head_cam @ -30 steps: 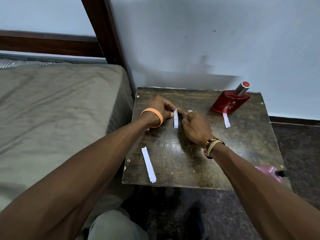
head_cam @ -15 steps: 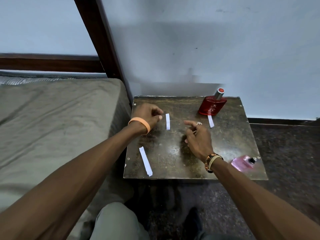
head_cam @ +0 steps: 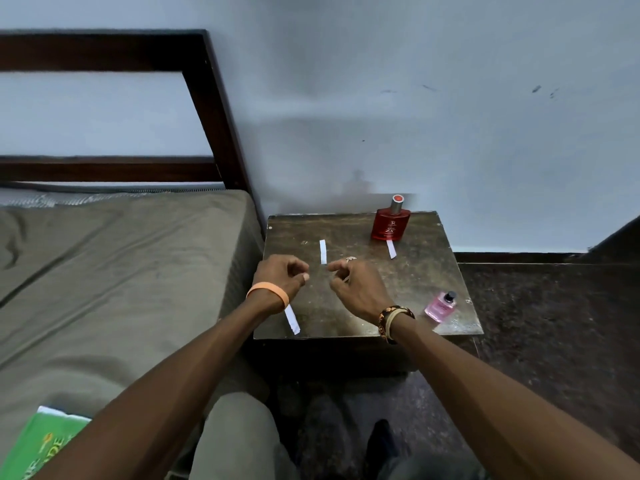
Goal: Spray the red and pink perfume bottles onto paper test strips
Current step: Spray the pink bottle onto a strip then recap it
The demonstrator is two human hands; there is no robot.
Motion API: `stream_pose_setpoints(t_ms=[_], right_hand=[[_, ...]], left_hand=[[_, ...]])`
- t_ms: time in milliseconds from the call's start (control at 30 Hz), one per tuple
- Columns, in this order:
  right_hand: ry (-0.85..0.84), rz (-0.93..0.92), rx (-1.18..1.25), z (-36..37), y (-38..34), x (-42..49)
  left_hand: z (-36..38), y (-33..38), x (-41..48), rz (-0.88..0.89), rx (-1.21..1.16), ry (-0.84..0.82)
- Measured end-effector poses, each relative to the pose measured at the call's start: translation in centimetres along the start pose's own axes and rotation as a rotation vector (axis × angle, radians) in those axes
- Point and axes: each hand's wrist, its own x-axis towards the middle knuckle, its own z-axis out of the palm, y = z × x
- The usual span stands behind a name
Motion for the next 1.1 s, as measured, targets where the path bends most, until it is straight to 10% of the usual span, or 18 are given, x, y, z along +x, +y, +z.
stream_pose_setpoints(t_ms=[433,733,1100], right_hand=[[-0.153,0.401,0.347,9.1,-1.6,8.1],[-0.24,0.442,0.406,10.2,-1.4,9.6],[0.07,0.136,0.12,0.3,-1.0,2.8]], left_hand=[[1.6,-7.6,5.1,-0.637,-0.589,0.074],[2.9,-7.0,7.4,-0.612,-0.686,-0.028],[2.6,2.1,3.2,-0.259,-0.696,-0.149]])
